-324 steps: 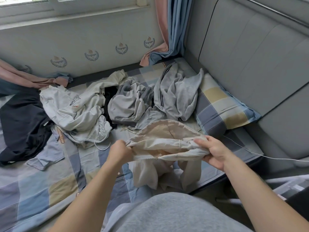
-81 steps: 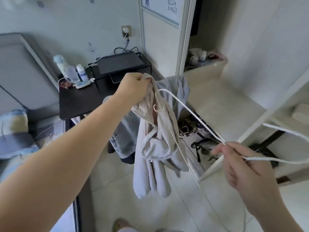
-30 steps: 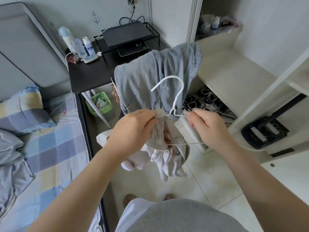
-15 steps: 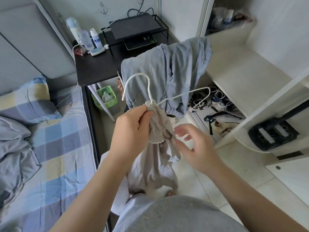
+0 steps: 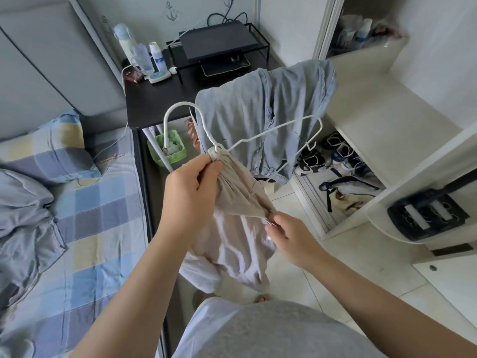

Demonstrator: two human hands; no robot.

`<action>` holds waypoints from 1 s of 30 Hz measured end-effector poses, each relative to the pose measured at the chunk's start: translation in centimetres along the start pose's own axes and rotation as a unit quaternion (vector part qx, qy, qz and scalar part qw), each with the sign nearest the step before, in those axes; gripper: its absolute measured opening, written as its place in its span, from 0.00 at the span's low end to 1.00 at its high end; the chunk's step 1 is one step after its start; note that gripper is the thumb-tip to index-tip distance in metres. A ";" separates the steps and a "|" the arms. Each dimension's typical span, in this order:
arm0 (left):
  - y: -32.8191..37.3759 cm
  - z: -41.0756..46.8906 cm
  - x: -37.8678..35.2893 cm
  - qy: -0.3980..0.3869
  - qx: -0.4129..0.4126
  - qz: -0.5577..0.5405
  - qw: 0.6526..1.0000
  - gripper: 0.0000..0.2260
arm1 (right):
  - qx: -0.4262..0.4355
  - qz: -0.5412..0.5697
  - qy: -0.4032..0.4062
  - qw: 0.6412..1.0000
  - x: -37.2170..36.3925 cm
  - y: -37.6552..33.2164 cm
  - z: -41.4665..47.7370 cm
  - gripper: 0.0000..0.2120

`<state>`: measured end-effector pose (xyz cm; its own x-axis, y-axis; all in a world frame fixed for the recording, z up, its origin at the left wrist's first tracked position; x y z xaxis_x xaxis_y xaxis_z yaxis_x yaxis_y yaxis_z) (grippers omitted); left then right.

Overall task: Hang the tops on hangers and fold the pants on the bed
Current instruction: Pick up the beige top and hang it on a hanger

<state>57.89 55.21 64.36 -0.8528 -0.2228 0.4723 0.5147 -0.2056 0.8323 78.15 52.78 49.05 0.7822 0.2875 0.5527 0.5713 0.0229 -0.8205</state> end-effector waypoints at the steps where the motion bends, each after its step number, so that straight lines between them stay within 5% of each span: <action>1: -0.5 0.1 0.1 -0.002 0.006 -0.002 1.000 0.15 | 0.003 -0.018 -0.010 1.000 0.1 0.5 -0.1 0.07; 5: -1.5 -0.2 -0.2 -0.010 0.015 -0.009 1.000 0.14 | -0.048 -0.059 -0.091 0.993 -0.1 3.0 0.3 0.11; 10: -2.1 0.2 0.2 -0.080 0.008 -0.018 0.997 0.13 | -0.077 -0.256 -0.060 0.962 1.5 5.5 1.1 0.26; 14: -2.9 0.2 1.1 -0.153 -0.012 0.017 0.988 0.16 | -0.062 -0.320 0.012 0.945 5.0 5.9 1.8 0.08; 19: -5.2 -0.2 1.8 -0.200 0.018 0.055 0.978 0.10 | 0.015 -0.346 0.088 0.934 8.7 4.3 1.5 0.08; 22: -5.3 -0.7 1.1 -0.234 0.026 0.082 0.968 0.13 | 0.041 -0.306 0.130 0.942 10.3 2.5 1.2 0.04; 26: -4.2 -1.2 -0.6 -0.252 0.030 0.112 0.961 0.13 | 0.102 -0.187 0.091 0.973 10.3 -2.9 0.9 0.12; 30: -1.9 -1.7 -3.4 -0.289 -0.004 0.114 0.950 0.14 | 0.175 -0.065 0.036 0.982 8.1 -10.1 -0.7 0.08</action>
<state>59.95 54.70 60.73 -0.6238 0.2981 0.7225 0.6909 -0.2218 0.6881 78.82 54.24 61.92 0.7308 0.1921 0.6551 0.5573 0.3864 -0.7350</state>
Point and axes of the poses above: each hand's wrist, its own z-axis towards the middle knuckle, its own x-axis out of the back of the hand, y = z × x, the point moved 8 cm from there along z, towards the middle knuckle, and after that the axes turned 2 degrees about -x, right-handed, at the moved point
